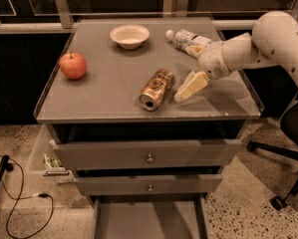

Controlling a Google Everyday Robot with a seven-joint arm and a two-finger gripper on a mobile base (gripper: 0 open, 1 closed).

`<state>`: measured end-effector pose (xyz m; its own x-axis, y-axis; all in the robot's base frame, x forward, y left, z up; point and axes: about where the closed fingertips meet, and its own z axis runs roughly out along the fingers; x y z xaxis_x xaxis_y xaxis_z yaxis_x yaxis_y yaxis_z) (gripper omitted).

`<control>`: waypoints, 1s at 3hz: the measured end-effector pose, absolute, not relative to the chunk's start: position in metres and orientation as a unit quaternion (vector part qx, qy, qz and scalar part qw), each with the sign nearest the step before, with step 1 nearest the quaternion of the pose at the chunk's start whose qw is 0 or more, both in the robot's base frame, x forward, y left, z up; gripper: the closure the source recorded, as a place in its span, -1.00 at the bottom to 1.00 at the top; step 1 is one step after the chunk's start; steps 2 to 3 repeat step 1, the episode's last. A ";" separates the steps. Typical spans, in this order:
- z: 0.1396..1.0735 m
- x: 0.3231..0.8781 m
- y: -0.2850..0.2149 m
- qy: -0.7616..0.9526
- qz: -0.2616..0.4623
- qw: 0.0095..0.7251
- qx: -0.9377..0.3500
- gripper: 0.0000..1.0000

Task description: Pick orange can from bottom drawer and place on counter

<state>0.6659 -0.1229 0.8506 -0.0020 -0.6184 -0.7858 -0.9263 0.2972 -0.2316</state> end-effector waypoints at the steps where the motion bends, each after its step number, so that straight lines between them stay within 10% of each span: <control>1: 0.851 0.666 -0.123 0.684 0.181 0.425 -0.564 -1.00; 3: 0.851 0.666 -0.123 0.684 0.181 0.425 -0.564 -1.00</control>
Offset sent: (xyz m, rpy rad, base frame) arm 0.0000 0.0000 0.0000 0.0000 0.0000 0.0000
